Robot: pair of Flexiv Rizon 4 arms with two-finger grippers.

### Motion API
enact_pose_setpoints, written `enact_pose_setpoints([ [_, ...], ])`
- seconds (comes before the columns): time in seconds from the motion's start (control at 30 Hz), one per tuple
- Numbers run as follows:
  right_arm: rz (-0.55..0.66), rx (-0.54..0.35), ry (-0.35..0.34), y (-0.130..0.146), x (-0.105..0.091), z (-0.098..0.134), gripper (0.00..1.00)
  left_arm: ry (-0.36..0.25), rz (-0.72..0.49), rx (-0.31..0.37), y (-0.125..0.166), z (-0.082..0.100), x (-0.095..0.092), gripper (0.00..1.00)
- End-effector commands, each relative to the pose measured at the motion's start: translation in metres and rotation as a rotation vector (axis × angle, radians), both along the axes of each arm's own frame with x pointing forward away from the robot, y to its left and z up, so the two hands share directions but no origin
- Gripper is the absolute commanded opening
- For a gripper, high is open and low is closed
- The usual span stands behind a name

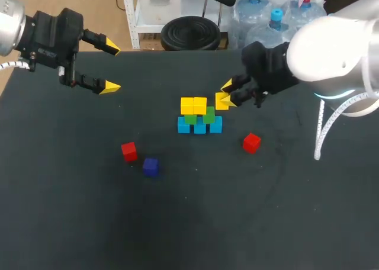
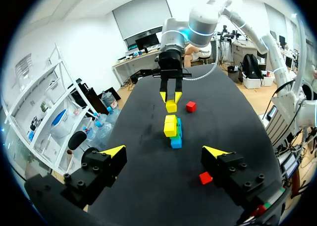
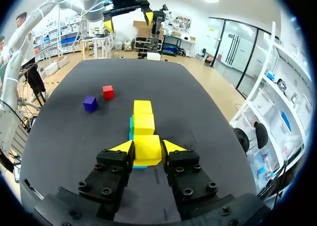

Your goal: Place the blue cubes, place green cubes on the blue cubes, place the yellow cubes on the green cubes, then place the red cubes on the yellow cubes, and place purple cube on the red cubes.

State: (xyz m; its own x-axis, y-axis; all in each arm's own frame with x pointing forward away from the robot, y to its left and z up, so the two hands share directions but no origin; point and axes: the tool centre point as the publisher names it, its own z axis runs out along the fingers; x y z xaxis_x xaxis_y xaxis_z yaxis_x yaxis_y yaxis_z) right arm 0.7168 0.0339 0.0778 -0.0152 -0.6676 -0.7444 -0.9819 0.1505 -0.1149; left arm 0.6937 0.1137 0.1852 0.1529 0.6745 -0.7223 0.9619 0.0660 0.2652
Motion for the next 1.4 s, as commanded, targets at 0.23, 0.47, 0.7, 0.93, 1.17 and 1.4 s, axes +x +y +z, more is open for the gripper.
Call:
enact_pose_setpoints([
  [0.23,0.009,0.001,0.002,0.007,0.002,0.0,0.0,-0.005,-0.002,-0.005,0.001,-0.001,-0.001,1.0],
  [0.47,0.018,0.0,0.008,0.011,0.001,-0.003,0.0,-0.005,-0.002,-0.005,0.001,-0.001,-0.001,1.0],
  [0.7,0.023,0.001,0.012,0.013,0.002,-0.004,0.0,-0.005,-0.002,-0.005,0.001,-0.001,-0.001,1.0],
  [0.93,0.025,0.001,0.015,0.014,0.002,-0.005,0.0,-0.005,-0.002,-0.005,0.001,-0.001,-0.001,1.0],
  [1.17,0.026,-0.001,0.018,0.015,0.003,-0.007,0.0,-0.005,-0.002,-0.005,0.001,-0.001,-0.001,1.0],
  [1.4,0.025,-0.001,0.017,0.017,0.004,-0.008,0.0,-0.005,-0.002,-0.005,0.001,-0.001,-0.001,1.0],
])
